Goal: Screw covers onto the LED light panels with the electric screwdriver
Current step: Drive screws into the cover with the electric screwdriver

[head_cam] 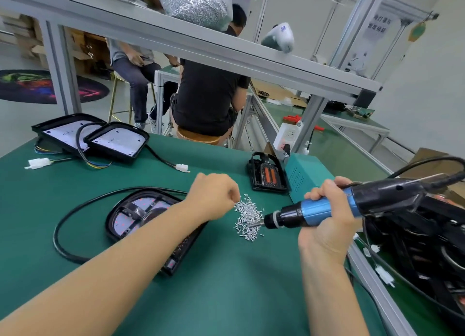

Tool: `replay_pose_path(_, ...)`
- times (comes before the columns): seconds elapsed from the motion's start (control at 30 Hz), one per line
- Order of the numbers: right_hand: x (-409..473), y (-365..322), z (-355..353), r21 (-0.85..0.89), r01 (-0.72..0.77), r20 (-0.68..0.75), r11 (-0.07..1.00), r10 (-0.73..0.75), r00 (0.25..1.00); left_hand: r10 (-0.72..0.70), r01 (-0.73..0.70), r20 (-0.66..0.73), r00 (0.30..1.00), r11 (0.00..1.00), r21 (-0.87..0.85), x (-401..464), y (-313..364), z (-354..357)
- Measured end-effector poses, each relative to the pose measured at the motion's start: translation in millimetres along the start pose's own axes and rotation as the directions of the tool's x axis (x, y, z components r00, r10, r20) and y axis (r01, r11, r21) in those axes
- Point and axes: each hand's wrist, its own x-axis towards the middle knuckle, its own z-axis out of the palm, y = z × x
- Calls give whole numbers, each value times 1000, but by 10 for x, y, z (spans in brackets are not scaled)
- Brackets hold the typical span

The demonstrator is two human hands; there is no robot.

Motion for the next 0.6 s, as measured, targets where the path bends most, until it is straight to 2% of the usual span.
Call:
replay_pose_path(0.1, 7, -26, -26, -10, 16, -2, 1000, -16, 1000, -30, 3, 217, 976, 992, 126, 234, 116, 196)
replay_pose_path(0.2, 23, -58, -65, -13, 16, -7, 1000, -16, 1000, -72, -7, 307, 949, 968, 250, 303, 159, 385)
replay_pose_path(0.37, 53, -107, -140, -15, 21, 2, 1000, -21, 1000, -133, 10, 330, 934, 937, 349, 310, 132, 555)
replay_pose_path(0.6, 69, -67, -176, -15, -11, -2, 1000, 11, 1000, -70, -31, 243, 968, 919, 392, 254, 160, 629)
